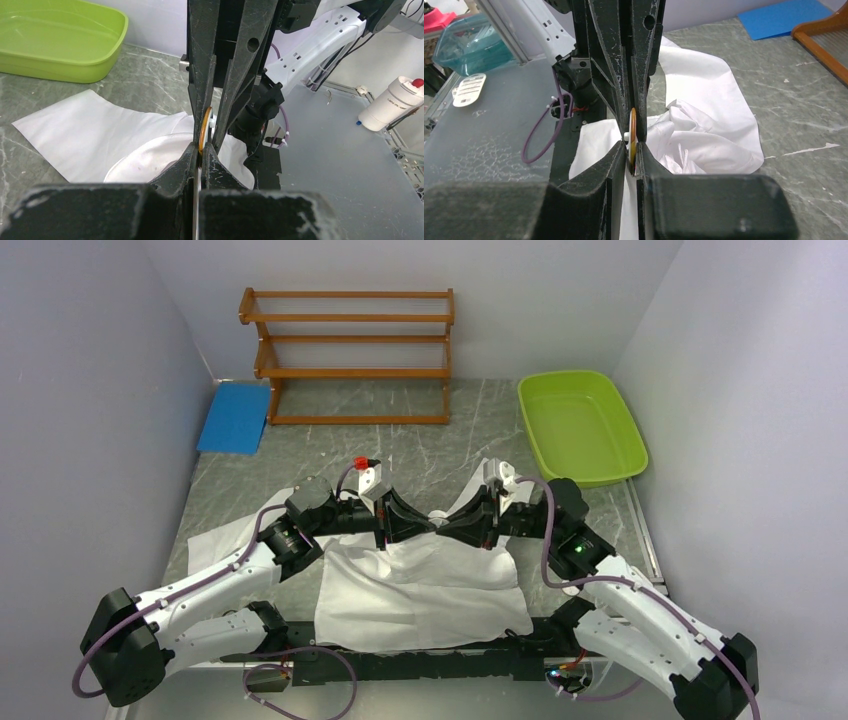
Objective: Pin the brooch onto the clothing
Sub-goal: Pin the brooch to the clothes.
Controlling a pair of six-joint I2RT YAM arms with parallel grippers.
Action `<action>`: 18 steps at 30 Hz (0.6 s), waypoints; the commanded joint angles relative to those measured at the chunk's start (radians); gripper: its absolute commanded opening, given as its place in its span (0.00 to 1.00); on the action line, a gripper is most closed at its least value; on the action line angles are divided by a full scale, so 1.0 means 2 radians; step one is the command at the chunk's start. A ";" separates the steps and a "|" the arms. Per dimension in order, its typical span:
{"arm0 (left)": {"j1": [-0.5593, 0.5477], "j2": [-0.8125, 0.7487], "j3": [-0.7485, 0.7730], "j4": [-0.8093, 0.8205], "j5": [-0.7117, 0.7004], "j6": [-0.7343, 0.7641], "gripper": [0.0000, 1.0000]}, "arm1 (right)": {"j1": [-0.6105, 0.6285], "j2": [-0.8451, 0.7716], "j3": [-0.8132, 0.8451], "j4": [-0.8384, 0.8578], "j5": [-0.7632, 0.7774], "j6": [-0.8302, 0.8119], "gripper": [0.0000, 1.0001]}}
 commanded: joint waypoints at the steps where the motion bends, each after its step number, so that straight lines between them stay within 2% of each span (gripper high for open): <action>1: 0.000 -0.003 0.017 0.025 0.004 -0.002 0.03 | 0.003 0.015 0.033 -0.003 0.005 0.003 0.14; 18: -0.001 -0.007 0.052 -0.047 0.000 0.022 0.03 | 0.011 0.068 0.108 -0.140 0.089 0.003 0.04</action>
